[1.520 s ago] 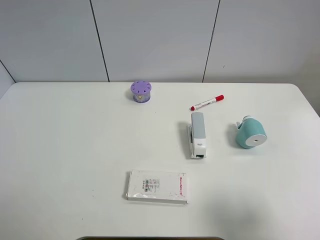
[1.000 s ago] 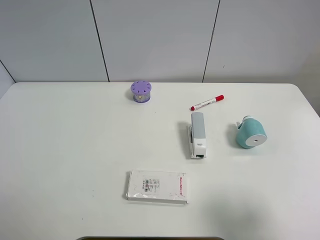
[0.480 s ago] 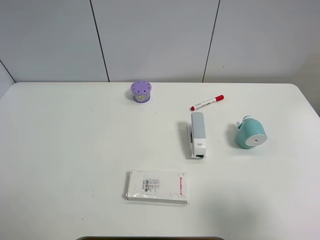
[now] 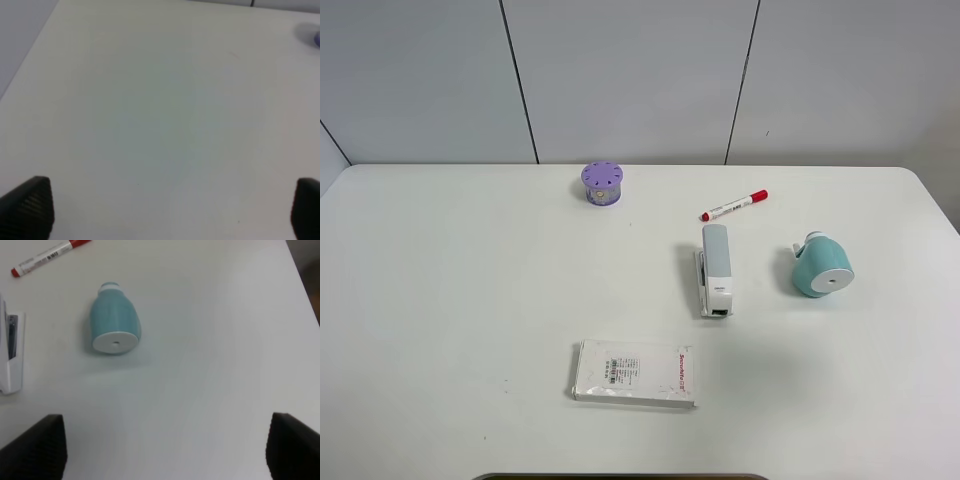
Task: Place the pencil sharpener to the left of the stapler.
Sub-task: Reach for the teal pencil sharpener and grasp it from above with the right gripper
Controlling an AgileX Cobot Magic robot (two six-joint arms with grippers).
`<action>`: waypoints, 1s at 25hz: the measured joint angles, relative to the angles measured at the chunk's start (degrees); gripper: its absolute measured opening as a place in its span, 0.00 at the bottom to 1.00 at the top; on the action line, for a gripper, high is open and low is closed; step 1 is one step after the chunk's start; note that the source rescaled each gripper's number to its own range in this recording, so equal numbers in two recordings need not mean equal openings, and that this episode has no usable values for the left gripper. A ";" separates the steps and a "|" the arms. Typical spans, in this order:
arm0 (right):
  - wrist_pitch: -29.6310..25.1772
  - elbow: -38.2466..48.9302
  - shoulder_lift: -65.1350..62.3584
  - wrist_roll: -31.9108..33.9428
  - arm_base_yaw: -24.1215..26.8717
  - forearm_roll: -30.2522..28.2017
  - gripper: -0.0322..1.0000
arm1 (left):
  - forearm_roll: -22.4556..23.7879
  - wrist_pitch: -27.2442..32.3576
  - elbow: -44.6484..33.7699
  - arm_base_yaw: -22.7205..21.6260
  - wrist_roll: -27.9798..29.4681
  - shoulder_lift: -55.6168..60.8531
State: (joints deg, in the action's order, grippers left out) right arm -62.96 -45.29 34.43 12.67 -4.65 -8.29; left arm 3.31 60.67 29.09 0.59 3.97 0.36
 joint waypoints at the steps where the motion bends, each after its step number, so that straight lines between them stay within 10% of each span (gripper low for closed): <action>1: -0.24 -1.57 3.16 0.18 0.00 0.04 0.49 | 0.00 0.00 0.00 0.00 0.00 0.00; 25: -0.15 -25.23 55.39 -5.41 0.00 5.04 0.51 | 0.00 0.00 0.00 0.00 0.00 0.00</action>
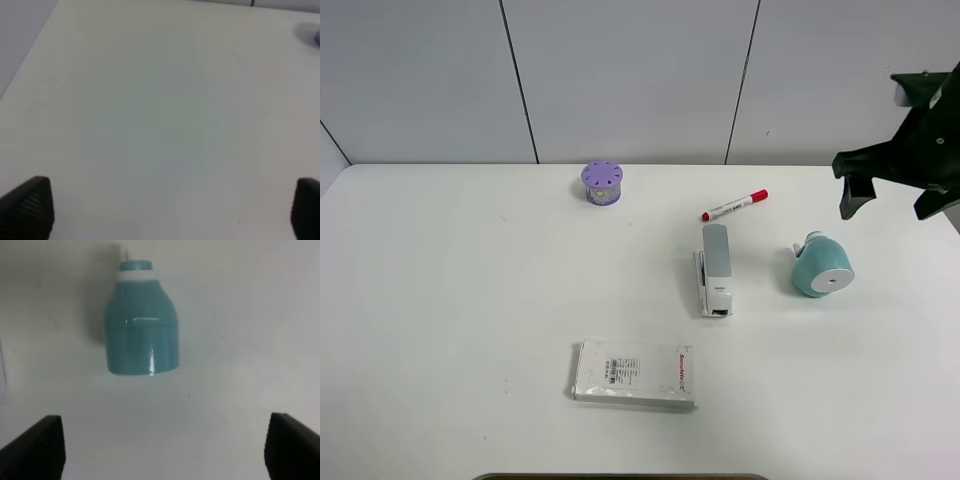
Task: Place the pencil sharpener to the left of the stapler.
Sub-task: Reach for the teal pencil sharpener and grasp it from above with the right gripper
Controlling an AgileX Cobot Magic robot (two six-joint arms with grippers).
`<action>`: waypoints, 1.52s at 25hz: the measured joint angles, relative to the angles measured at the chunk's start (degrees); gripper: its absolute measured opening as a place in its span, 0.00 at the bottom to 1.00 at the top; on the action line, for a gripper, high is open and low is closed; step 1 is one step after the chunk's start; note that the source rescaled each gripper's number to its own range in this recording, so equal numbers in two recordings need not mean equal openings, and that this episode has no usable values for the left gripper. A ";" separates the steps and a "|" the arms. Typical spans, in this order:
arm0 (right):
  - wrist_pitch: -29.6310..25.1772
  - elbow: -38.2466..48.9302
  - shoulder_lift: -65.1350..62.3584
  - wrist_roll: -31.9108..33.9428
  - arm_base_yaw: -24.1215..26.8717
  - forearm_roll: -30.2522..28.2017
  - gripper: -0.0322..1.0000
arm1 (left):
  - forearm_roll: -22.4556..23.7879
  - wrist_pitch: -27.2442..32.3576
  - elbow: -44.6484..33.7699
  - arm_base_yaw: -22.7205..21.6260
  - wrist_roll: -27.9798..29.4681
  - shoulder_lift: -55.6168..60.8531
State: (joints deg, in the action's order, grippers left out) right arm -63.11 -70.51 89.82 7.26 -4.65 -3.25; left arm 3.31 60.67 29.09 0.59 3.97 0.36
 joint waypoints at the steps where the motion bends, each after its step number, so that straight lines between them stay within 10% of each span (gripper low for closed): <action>1: 0.27 0.00 1.24 -0.04 0.00 0.00 0.56 | 0.00 0.00 0.00 0.00 0.00 0.00; 5: 1.60 0.00 5.62 0.01 0.00 0.00 0.92 | 0.00 0.00 0.00 0.00 0.00 0.00; 8: 2.62 0.00 8.83 0.05 0.00 0.38 0.98 | 0.00 0.00 0.00 0.00 0.00 0.00; 38: 13.36 -0.33 24.10 -2.05 0.00 1.97 1.00 | 0.00 0.00 0.00 0.00 0.00 0.00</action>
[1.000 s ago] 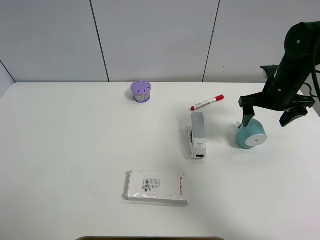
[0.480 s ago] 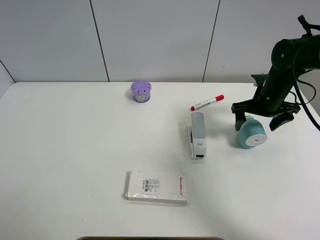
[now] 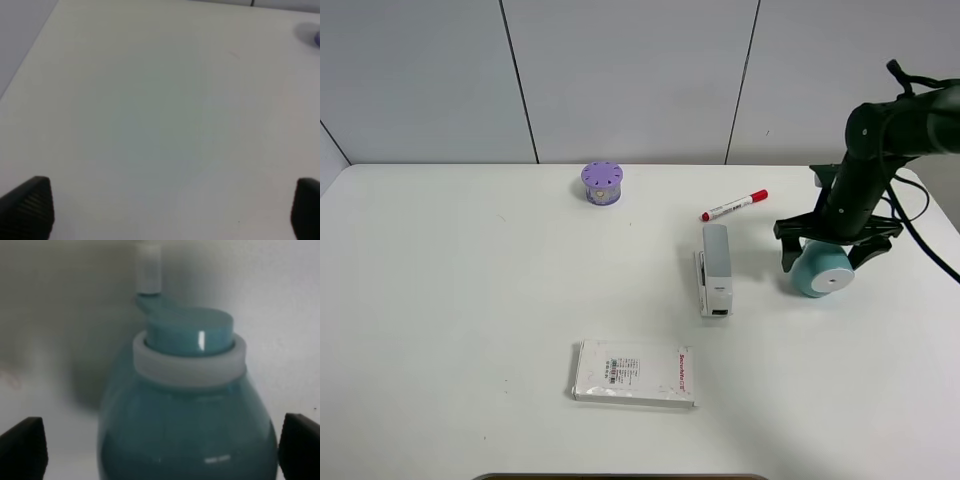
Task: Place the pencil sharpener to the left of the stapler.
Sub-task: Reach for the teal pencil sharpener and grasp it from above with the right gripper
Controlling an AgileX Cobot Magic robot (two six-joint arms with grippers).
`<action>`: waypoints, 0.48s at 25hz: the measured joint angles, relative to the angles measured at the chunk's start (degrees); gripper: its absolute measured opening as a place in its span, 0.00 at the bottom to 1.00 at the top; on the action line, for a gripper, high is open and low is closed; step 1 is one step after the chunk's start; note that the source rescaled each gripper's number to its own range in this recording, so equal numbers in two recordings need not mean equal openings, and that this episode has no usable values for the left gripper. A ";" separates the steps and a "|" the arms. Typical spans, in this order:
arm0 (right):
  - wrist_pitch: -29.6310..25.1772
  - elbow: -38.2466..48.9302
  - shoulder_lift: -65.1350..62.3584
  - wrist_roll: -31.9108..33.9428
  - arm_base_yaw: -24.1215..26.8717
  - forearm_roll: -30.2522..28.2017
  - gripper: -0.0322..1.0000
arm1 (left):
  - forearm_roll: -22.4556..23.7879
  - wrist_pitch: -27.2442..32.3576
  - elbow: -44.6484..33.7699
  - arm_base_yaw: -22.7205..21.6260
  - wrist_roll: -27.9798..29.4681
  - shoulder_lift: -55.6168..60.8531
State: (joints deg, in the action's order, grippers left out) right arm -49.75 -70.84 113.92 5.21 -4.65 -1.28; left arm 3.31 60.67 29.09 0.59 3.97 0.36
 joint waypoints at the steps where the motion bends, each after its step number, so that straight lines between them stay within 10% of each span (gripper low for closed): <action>1: 0.29 0.00 0.47 -0.05 0.00 0.00 1.00 | 0.00 0.00 0.00 0.00 0.00 0.00; 12: 2.46 0.00 1.70 -1.35 0.00 0.00 0.70 | 0.00 0.00 0.00 0.00 0.00 0.00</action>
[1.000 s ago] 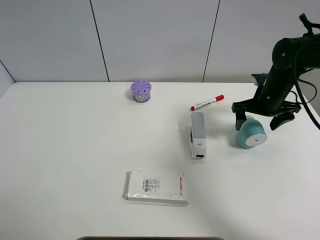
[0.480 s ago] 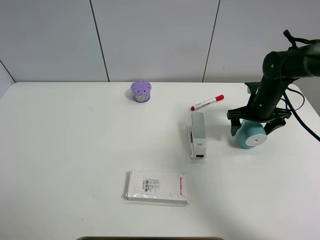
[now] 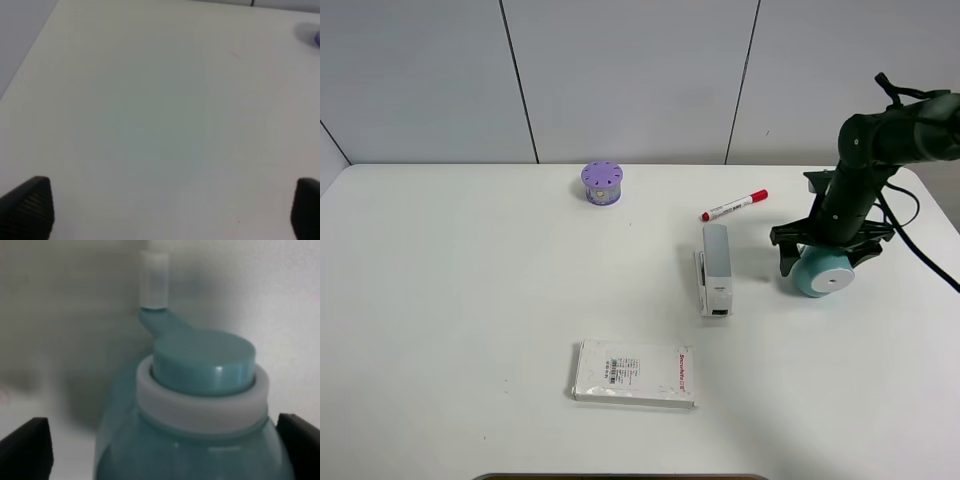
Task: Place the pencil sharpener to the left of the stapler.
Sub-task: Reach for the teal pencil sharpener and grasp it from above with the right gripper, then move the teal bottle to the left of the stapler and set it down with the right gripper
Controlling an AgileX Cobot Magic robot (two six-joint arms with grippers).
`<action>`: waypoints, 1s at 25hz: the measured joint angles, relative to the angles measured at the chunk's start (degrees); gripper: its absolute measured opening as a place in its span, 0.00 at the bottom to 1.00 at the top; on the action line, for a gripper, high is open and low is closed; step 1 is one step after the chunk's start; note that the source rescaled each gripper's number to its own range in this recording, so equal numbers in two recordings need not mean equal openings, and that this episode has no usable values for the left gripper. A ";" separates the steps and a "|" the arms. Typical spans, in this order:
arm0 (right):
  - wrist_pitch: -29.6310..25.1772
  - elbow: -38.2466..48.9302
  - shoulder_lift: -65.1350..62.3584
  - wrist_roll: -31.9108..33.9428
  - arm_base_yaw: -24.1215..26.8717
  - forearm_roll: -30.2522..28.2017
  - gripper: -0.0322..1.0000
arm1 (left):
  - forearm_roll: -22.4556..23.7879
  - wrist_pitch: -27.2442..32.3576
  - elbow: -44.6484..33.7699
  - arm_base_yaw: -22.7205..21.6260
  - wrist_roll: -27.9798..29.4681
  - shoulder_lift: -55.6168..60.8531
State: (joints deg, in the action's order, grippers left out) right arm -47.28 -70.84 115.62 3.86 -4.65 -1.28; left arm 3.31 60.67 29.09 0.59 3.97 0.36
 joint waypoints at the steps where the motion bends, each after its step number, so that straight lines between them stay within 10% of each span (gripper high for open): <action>1: 0.06 0.00 0.06 0.00 0.00 0.00 0.64 | 0.00 0.00 0.00 0.00 0.00 0.00; 9: 0.00 0.00 0.06 -0.01 0.00 -1.05 0.06 | 0.00 0.00 0.00 0.00 0.00 0.00; 25: 0.00 0.00 0.06 -0.01 0.00 -1.00 0.04 | 0.00 0.00 0.00 0.00 0.00 0.00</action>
State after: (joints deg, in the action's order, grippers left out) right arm -47.28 -70.84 115.68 3.85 -4.65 -2.28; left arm 3.31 60.67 29.09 0.59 3.97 0.36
